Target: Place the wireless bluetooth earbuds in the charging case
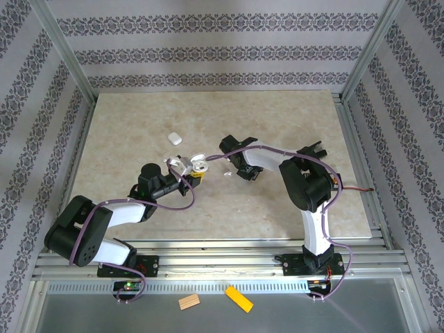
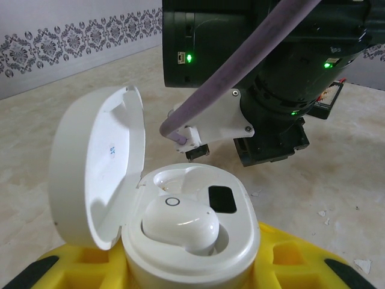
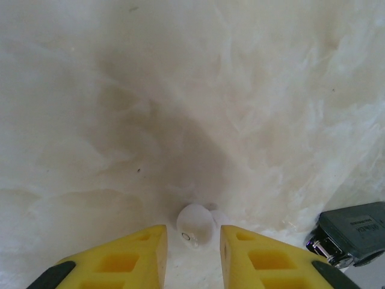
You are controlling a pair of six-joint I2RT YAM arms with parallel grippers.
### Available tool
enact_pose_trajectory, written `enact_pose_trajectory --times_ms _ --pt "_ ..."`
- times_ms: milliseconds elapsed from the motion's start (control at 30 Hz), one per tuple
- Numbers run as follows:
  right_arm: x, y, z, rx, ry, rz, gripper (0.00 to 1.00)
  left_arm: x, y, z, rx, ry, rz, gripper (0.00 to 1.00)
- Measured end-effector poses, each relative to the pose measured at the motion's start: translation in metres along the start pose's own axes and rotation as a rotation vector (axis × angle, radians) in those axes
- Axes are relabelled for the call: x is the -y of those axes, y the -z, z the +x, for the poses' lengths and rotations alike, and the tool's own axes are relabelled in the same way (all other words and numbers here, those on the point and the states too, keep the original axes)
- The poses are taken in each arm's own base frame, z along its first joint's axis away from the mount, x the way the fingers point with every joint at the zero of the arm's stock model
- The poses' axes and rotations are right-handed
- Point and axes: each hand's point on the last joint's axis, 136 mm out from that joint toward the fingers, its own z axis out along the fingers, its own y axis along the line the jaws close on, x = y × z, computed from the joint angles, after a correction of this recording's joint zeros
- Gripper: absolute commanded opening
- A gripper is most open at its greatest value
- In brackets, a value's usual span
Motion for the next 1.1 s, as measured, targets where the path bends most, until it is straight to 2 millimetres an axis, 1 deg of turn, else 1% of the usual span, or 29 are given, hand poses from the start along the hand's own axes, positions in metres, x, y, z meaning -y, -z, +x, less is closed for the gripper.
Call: enact_pose_trajectory --times_ms 200,633,900,1100 --pt "0.004 -0.001 -0.002 -0.004 0.006 0.023 0.27 0.0 0.0 0.0 0.0 0.0 0.0 0.28" --pt "0.0 -0.01 -0.001 -0.029 0.02 0.026 0.25 0.0 0.0 0.0 0.0 0.0 0.0 0.29" --pt "0.002 -0.011 0.0 -0.036 0.02 0.036 0.19 0.0 0.0 0.0 0.0 0.0 0.0 0.29" --pt "0.001 -0.008 -0.001 -0.024 0.01 0.02 0.19 0.0 0.0 0.0 0.0 0.0 0.002 0.28"
